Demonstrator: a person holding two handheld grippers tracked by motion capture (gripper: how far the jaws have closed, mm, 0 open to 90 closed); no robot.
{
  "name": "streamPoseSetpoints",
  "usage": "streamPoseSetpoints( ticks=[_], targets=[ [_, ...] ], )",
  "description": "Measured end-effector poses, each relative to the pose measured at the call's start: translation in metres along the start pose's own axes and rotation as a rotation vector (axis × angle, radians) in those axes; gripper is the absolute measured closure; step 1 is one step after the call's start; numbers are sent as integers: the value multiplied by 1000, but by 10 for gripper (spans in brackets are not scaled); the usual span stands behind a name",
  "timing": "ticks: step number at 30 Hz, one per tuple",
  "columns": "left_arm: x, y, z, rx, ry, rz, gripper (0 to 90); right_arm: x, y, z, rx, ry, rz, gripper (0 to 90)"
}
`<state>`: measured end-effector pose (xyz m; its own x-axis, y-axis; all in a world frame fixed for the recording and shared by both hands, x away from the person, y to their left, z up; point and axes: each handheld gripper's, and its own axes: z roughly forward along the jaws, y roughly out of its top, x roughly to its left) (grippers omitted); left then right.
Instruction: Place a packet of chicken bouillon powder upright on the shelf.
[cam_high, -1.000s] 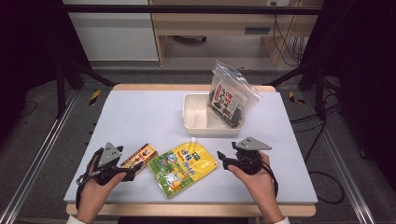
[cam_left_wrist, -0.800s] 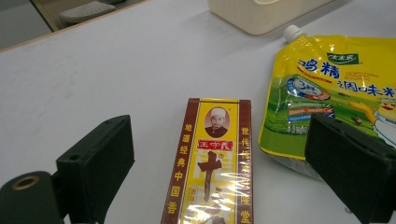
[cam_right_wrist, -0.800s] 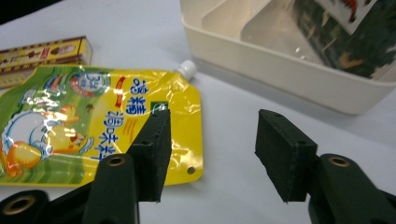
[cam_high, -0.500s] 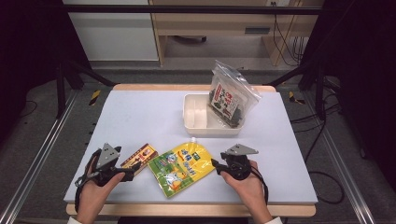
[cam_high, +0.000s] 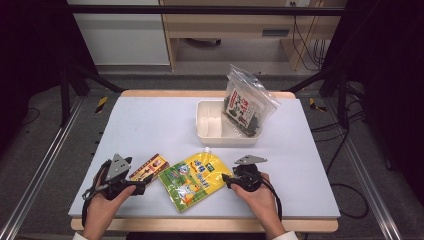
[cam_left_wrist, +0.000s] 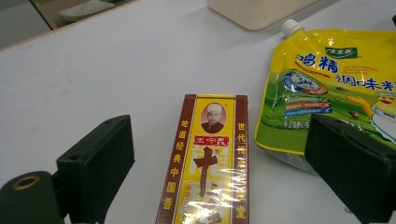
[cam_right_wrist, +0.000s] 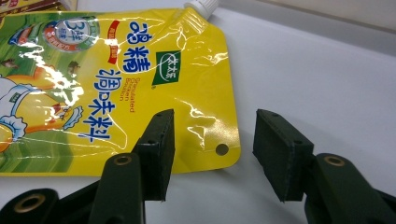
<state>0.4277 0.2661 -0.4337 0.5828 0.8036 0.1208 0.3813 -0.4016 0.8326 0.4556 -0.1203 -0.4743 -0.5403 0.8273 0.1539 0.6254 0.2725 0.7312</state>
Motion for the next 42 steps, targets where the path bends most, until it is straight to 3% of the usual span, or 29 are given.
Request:
streamPoseSetpoints(
  ticks=[10,23,32,42],
  targets=[
    [2,-1,-1,2,3,0,77,4,0,2,9,17,2,539],
    [0,0,0,9,3,10,79,6,5,-11,-56,41,39,577],
    [-1,0,1,12,-1,19,80,13,10,-15,-102,45,39,608],
    [-2,0,2,14,-2,21,80,22,9,-6,-69,47,4,640]
  ],
)
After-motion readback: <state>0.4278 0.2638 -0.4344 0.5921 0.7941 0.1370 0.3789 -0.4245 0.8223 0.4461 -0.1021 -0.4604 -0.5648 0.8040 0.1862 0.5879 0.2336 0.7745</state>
